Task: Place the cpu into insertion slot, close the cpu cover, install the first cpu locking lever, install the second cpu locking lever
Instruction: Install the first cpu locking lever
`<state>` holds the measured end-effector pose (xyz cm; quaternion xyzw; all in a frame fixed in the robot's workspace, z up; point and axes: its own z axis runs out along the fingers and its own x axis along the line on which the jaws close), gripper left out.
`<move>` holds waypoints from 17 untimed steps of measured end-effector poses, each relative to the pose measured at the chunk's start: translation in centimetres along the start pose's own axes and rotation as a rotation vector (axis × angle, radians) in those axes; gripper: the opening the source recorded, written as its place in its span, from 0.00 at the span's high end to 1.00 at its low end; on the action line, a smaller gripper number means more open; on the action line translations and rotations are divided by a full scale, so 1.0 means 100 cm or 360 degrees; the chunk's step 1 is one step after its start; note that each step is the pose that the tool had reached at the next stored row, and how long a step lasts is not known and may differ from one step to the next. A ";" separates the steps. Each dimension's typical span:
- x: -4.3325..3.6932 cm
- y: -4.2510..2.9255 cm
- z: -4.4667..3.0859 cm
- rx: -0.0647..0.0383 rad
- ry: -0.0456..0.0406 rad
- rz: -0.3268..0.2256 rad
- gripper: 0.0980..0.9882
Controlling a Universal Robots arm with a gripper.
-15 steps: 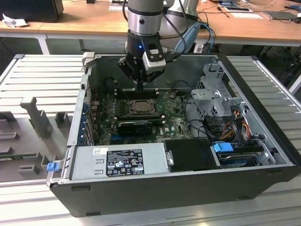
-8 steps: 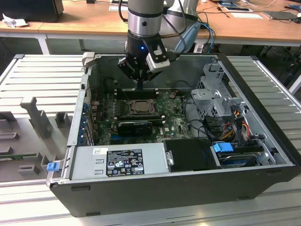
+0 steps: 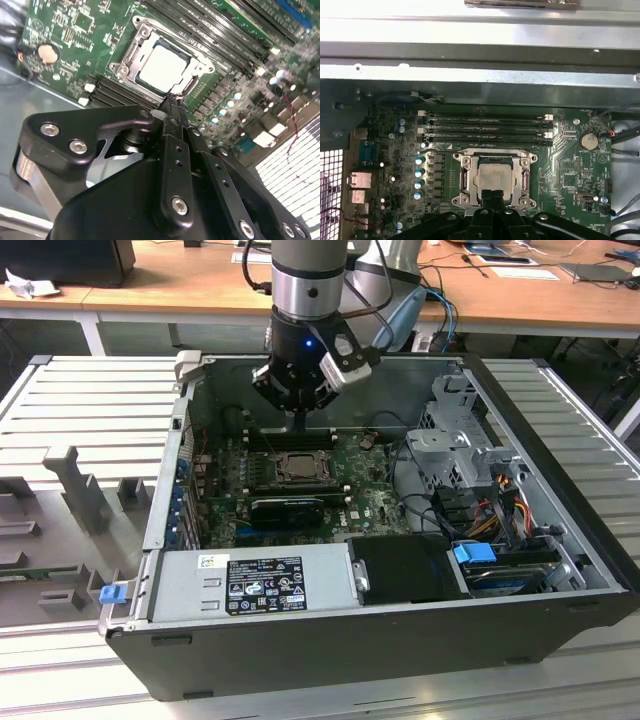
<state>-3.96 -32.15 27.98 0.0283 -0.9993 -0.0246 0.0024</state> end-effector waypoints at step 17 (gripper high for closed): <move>0.0200 0.0009 0.0045 0.0000 0.0001 -0.0047 0.99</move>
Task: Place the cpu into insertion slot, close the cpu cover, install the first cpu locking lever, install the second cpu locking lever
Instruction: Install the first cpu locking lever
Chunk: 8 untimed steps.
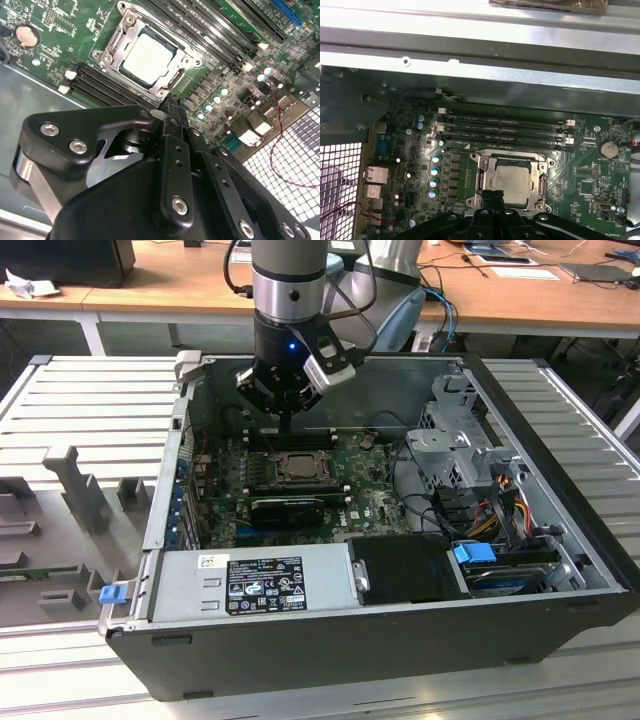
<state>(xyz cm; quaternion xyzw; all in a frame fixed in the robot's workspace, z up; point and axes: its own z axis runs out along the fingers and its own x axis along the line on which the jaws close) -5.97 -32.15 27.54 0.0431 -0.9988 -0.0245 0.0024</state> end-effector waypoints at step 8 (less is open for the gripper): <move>0.0039 0.0000 0.0054 0.0000 0.0000 0.0000 0.99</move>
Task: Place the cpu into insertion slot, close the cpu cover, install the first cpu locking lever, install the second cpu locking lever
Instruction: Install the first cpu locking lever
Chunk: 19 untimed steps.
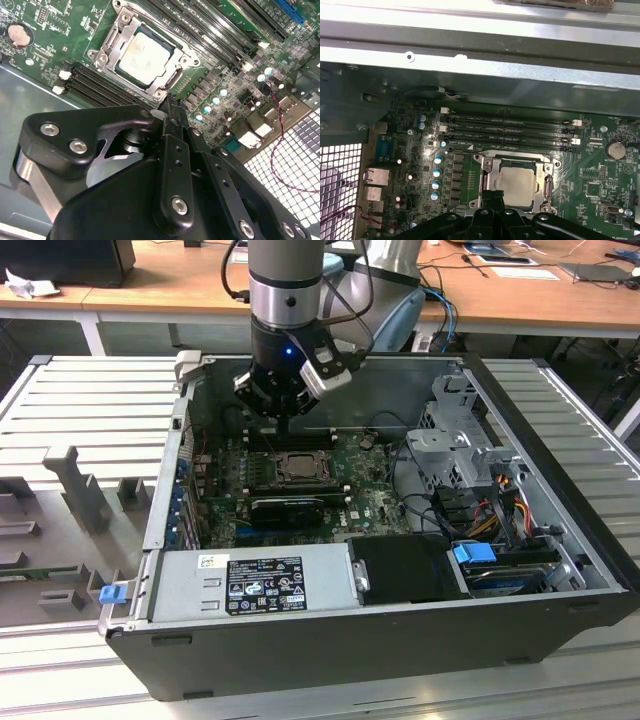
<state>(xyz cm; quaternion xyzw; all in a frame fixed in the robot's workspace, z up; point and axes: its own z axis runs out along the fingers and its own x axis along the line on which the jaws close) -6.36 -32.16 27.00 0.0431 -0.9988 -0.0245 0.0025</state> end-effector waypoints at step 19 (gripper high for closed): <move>0.0411 0.0056 0.0071 -0.0001 -0.0001 0.0000 0.99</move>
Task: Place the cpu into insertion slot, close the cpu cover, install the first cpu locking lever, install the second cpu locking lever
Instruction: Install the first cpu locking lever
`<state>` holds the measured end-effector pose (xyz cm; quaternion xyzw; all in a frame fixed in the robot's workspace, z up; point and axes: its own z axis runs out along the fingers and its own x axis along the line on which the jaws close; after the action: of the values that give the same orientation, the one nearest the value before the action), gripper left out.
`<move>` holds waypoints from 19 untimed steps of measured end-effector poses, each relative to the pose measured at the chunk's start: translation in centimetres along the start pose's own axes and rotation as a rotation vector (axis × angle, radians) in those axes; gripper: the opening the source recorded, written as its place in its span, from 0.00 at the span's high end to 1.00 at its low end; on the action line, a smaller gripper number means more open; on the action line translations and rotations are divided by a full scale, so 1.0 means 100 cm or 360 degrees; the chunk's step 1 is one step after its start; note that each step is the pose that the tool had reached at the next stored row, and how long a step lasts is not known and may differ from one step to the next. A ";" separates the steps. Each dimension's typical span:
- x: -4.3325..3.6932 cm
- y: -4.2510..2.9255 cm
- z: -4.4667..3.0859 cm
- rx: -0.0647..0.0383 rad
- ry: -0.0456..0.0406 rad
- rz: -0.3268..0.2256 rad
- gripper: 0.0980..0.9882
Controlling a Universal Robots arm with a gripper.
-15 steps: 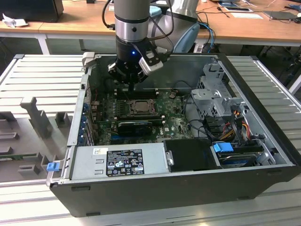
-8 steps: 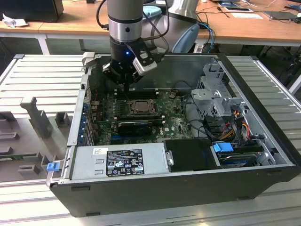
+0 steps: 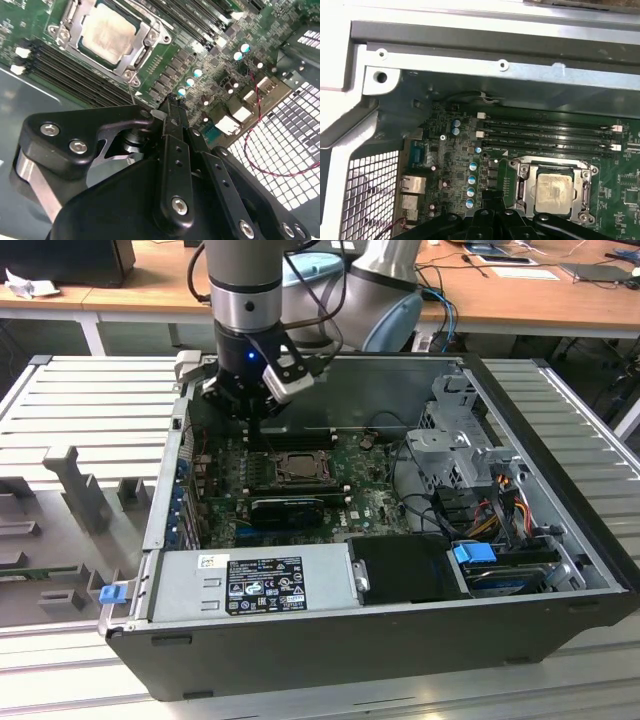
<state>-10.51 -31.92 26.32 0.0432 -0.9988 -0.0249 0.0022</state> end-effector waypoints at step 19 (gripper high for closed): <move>0.0094 0.0231 0.0073 0.0000 0.0000 0.0000 0.99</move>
<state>-11.65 -29.67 25.71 0.0431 -0.9988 -0.0248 0.0023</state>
